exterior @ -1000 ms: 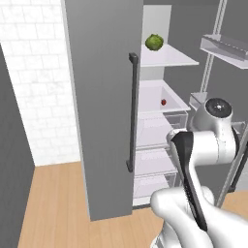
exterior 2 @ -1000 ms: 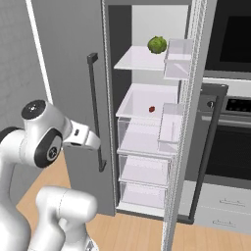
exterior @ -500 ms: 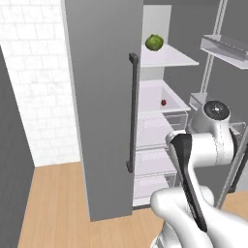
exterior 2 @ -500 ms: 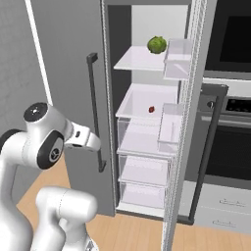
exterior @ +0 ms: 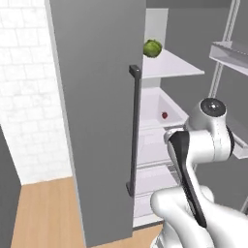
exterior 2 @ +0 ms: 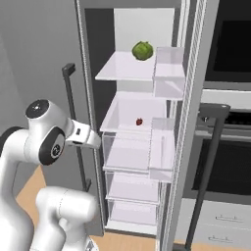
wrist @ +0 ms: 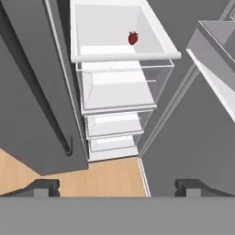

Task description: Take the strawberry from the fridge and place it on top of the pancake, located on the dining counter.

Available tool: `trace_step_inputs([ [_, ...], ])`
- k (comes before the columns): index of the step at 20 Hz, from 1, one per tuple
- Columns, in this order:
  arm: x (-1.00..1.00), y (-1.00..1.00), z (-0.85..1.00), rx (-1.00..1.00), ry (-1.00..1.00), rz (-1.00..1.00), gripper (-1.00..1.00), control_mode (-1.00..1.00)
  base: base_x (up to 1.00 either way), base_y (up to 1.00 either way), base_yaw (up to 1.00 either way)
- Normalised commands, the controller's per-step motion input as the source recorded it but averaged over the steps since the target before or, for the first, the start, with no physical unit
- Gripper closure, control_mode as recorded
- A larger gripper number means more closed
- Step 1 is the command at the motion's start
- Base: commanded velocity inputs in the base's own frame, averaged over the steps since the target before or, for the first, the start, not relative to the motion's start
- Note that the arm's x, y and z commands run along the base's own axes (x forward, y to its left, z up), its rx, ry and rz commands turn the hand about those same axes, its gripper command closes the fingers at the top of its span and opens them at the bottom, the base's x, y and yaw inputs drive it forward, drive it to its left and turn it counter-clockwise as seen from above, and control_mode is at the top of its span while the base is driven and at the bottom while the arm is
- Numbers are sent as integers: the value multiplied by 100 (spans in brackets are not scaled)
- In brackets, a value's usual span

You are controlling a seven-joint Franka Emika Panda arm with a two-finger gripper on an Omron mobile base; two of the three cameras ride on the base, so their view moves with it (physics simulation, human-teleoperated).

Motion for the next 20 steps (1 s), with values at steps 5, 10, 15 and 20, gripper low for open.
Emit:
trace_step_inputs([
  [5, 0, 0, 0, 0, 0, 0, -100, 100, 34, 1, -40],
  [10, 0, 0, 0, 0, 0, 0, -100, 100, 40, 11, -38],
  [15, 0, 0, 0, 0, 0, 0, -100, 100, 55, 33, -11],
  [20, 0, 0, 0, 0, 0, 0, -100, 100, 53, 2, 1],
])
